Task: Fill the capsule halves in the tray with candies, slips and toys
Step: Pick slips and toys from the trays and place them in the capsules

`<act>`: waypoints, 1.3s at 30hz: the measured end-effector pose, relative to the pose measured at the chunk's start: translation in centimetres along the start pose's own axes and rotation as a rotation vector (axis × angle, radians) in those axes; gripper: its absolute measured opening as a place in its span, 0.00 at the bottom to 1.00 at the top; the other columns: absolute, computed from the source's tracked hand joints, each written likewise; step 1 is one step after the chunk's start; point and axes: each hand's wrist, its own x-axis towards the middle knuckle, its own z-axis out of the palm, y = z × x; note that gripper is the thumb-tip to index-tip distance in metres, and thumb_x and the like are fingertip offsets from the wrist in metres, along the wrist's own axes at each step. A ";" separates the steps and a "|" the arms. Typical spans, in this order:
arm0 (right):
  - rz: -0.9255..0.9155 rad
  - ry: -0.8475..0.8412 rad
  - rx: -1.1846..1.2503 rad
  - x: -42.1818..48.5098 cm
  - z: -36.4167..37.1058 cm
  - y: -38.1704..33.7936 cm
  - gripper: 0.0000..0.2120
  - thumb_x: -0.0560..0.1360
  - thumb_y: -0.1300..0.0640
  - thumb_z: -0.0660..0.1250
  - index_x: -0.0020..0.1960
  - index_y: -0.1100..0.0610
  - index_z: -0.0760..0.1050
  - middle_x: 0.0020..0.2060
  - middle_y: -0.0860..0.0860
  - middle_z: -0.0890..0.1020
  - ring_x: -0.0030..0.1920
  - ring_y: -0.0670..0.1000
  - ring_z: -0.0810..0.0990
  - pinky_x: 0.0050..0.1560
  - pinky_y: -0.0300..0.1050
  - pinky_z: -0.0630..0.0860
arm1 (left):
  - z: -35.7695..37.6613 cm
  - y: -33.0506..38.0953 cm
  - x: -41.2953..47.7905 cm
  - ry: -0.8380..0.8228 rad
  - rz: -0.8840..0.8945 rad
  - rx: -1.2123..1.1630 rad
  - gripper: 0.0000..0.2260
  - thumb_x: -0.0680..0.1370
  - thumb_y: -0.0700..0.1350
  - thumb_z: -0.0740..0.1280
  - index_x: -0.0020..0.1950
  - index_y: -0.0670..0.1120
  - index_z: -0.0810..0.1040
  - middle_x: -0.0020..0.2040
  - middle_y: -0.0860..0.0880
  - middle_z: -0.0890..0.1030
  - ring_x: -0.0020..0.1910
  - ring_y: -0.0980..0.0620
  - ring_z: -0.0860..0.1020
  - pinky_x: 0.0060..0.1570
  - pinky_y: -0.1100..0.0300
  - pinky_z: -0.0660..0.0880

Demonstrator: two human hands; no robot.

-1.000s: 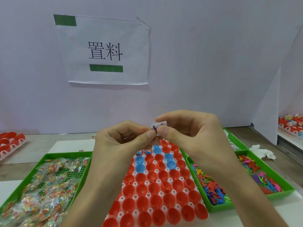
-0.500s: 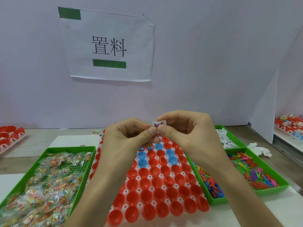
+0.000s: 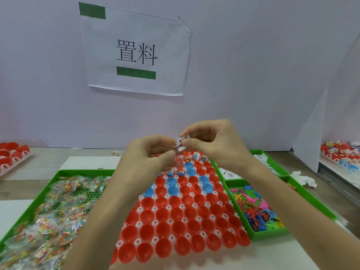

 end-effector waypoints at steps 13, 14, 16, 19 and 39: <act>0.242 -0.235 -0.592 2.0 1.5 10.4 0.04 0.73 0.58 0.76 0.48 0.54 0.86 0.35 0.41 0.83 0.36 0.38 0.80 0.37 0.27 0.72 | -7.3 1.6 -0.8 0.142 0.123 0.014 0.07 0.80 0.45 0.66 0.52 0.53 0.84 0.48 0.53 0.87 0.45 0.53 0.86 0.49 0.54 0.78; 0.250 -0.245 -0.593 1.9 1.7 10.5 0.04 0.73 0.58 0.77 0.48 0.54 0.86 0.34 0.39 0.81 0.35 0.37 0.80 0.35 0.26 0.71 | -7.6 1.5 -0.7 0.152 0.126 0.013 0.07 0.80 0.45 0.66 0.52 0.53 0.84 0.48 0.53 0.87 0.45 0.53 0.86 0.49 0.53 0.78; 0.252 -0.267 -0.614 1.9 2.2 10.8 0.05 0.73 0.59 0.76 0.48 0.54 0.86 0.34 0.39 0.79 0.34 0.37 0.79 0.34 0.26 0.70 | -8.0 1.4 -0.7 0.171 0.136 0.015 0.07 0.80 0.45 0.66 0.52 0.53 0.84 0.48 0.53 0.87 0.44 0.53 0.86 0.48 0.53 0.77; 0.246 -0.309 -0.668 1.7 2.6 11.1 0.06 0.73 0.60 0.76 0.50 0.55 0.86 0.36 0.39 0.77 0.36 0.37 0.78 0.38 0.27 0.70 | -8.6 1.2 -0.7 0.189 0.145 0.016 0.07 0.81 0.46 0.66 0.52 0.53 0.84 0.48 0.53 0.87 0.44 0.53 0.86 0.48 0.53 0.77; 0.211 -0.400 -0.703 1.4 2.7 12.1 0.08 0.79 0.60 0.68 0.55 0.55 0.85 0.51 0.47 0.85 0.42 0.41 0.79 0.40 0.27 0.70 | -8.9 1.3 -0.8 0.195 0.155 0.048 0.06 0.79 0.45 0.68 0.52 0.53 0.84 0.46 0.54 0.87 0.43 0.54 0.86 0.47 0.55 0.78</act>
